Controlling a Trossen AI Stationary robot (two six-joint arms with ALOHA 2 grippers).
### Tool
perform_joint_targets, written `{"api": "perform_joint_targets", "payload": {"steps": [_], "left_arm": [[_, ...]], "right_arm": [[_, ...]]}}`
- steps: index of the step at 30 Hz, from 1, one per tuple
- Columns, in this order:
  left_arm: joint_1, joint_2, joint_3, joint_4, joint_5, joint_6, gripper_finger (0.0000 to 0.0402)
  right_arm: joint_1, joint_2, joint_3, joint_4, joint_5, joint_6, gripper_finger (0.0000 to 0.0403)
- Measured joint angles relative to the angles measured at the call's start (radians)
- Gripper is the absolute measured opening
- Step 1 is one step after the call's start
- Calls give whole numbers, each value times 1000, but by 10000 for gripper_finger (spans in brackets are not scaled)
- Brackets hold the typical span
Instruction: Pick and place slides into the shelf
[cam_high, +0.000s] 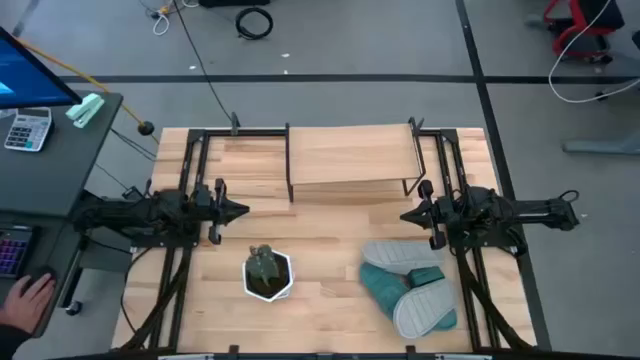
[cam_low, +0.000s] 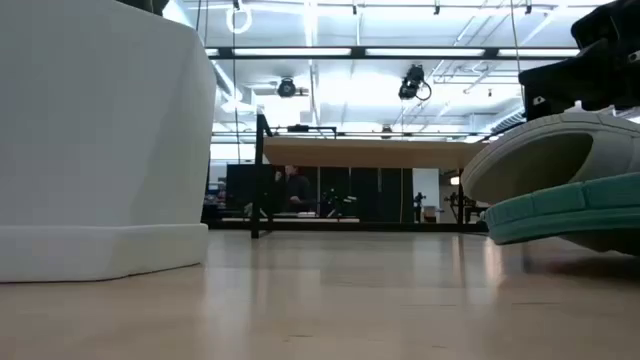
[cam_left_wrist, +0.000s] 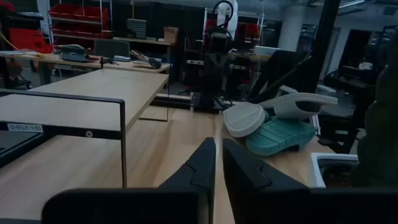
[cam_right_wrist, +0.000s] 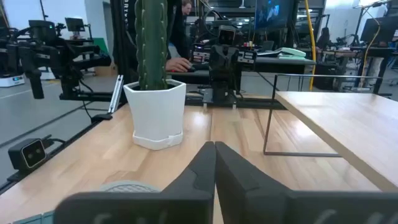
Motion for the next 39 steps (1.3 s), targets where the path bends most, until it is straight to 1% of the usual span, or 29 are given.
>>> {"api": "perform_joint_targets", "payload": {"steps": [5,14,24,34,39], "left_arm": [[0,0,0,0,0,0,28],[0,0,0,0,0,0,40],[0,0,0,0,0,0,28],[0,0,0,0,0,0,40],[0,0,0,0,0,0,36]], "right_arm": [[0,0,0,0,0,0,14],[0,0,0,0,0,0,14],[0,0,0,0,0,0,14],[0,0,0,0,0,0,14],[0,0,0,0,0,0,14]]}}
